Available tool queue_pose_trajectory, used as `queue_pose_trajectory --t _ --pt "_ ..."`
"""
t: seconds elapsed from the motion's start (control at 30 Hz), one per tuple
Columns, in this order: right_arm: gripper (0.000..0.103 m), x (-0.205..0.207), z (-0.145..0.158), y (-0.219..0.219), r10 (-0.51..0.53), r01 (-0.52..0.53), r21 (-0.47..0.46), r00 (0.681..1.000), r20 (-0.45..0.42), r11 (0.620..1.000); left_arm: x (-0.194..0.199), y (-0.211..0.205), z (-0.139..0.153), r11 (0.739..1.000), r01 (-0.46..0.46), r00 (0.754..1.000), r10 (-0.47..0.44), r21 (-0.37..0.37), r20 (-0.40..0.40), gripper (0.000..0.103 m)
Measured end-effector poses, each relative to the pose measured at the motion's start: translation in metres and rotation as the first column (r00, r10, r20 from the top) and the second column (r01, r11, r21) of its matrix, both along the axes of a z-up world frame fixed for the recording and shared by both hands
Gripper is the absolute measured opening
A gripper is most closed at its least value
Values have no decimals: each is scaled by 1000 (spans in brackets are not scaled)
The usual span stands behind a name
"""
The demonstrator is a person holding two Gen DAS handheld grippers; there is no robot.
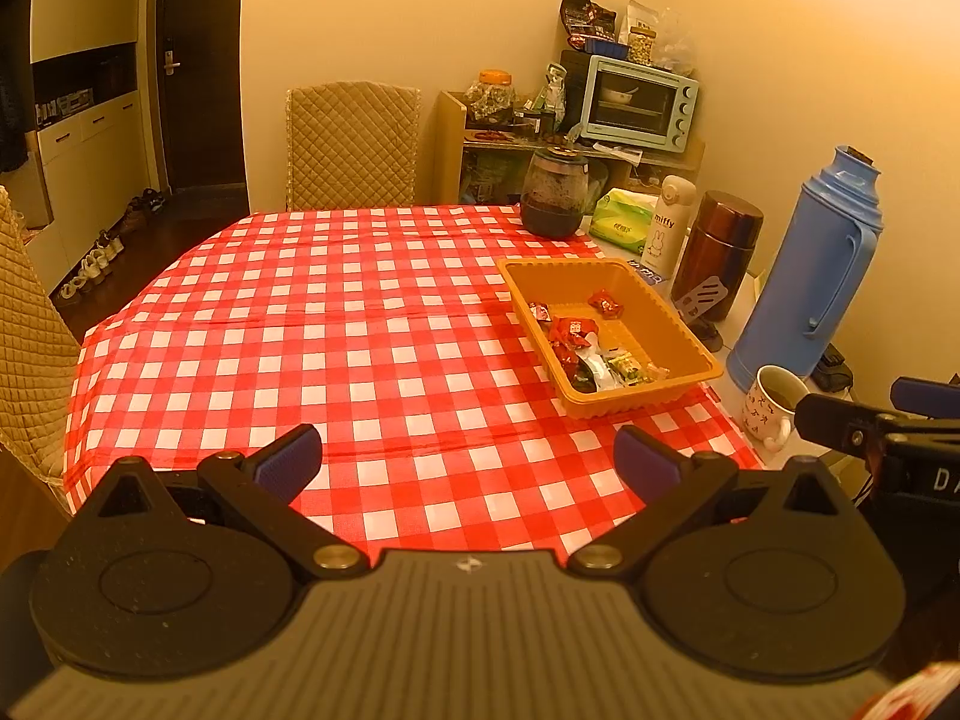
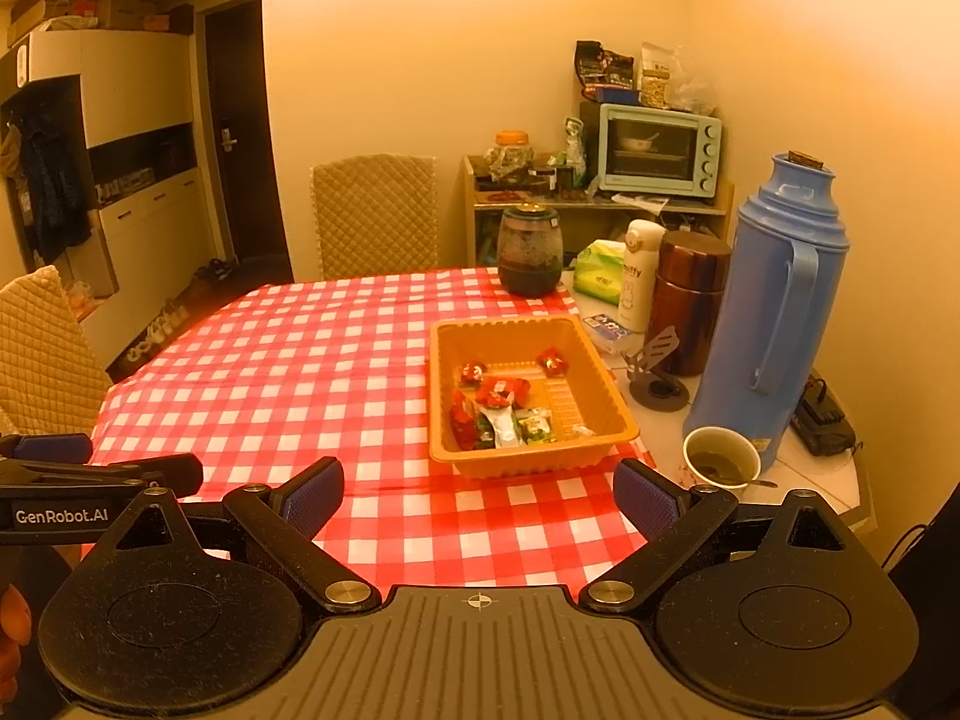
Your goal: Organize snacks
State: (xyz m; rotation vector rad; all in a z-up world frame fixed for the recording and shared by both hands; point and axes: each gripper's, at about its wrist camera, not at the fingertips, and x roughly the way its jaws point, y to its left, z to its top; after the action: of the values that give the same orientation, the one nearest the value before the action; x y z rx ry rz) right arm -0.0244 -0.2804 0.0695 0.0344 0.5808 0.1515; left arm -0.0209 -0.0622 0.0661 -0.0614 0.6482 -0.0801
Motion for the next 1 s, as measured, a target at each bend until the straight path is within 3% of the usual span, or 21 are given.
queue_pose_trajectory --t 1.0 --pt "96 3 0 -2 -6 6 3 1000 1 1000 1 -2 -1 1000 2 1000 -2 3 -1 103"
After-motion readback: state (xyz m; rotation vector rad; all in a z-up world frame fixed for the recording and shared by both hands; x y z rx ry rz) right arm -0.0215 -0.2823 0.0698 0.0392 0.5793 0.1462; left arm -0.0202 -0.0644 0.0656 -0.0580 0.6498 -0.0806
